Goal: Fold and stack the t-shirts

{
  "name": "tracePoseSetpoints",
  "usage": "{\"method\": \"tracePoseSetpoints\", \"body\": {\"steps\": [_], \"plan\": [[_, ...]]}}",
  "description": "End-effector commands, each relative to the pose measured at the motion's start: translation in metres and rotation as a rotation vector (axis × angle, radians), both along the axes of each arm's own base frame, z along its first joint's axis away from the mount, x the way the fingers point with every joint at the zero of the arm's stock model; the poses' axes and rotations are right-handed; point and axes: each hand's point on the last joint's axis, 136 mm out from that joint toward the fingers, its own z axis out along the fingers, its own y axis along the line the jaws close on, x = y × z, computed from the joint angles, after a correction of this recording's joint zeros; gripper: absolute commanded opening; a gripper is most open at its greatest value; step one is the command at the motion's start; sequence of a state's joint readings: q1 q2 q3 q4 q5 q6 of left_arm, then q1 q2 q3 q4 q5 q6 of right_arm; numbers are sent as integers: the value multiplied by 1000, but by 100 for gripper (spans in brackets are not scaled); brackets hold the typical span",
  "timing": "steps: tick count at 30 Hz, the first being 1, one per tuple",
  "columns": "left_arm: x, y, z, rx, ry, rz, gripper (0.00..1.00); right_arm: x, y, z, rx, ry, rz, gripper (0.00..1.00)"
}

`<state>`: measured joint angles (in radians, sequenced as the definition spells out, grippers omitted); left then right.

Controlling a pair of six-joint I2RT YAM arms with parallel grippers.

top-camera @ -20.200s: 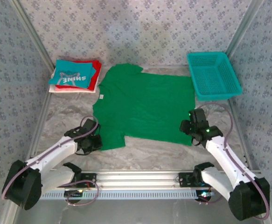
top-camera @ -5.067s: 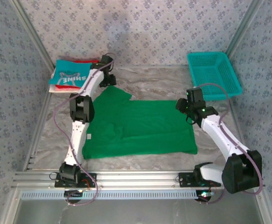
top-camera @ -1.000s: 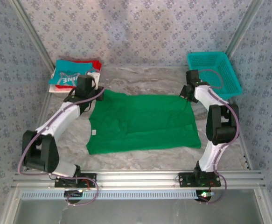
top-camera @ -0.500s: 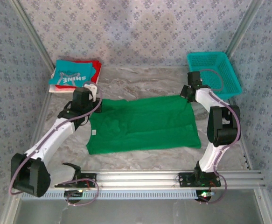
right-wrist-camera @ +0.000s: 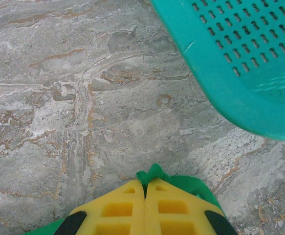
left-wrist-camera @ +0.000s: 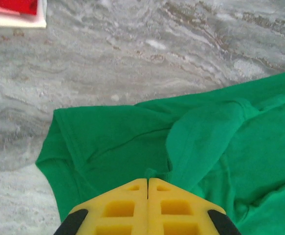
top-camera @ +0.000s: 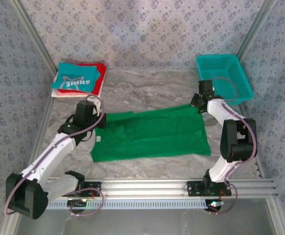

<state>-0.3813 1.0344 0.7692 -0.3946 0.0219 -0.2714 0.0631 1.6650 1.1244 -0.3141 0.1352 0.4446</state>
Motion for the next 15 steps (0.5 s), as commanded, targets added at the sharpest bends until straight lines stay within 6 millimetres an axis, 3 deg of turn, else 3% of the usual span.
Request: {"method": "tracePoseSetpoints", "body": {"steps": [1, 9, 15], "plan": [[-13, -5, 7, -52, 27, -9, 0, -8, -8, 4, -14, 8, -33, 0], [-40, -6, -7, -72, 112, -3, 0, -32, -8, 4, 4, 18, -49, 1], [-64, -6, -23, -125, 167, 13, 2, -77, -9, -7, 26, 73, -67, 13]]}}
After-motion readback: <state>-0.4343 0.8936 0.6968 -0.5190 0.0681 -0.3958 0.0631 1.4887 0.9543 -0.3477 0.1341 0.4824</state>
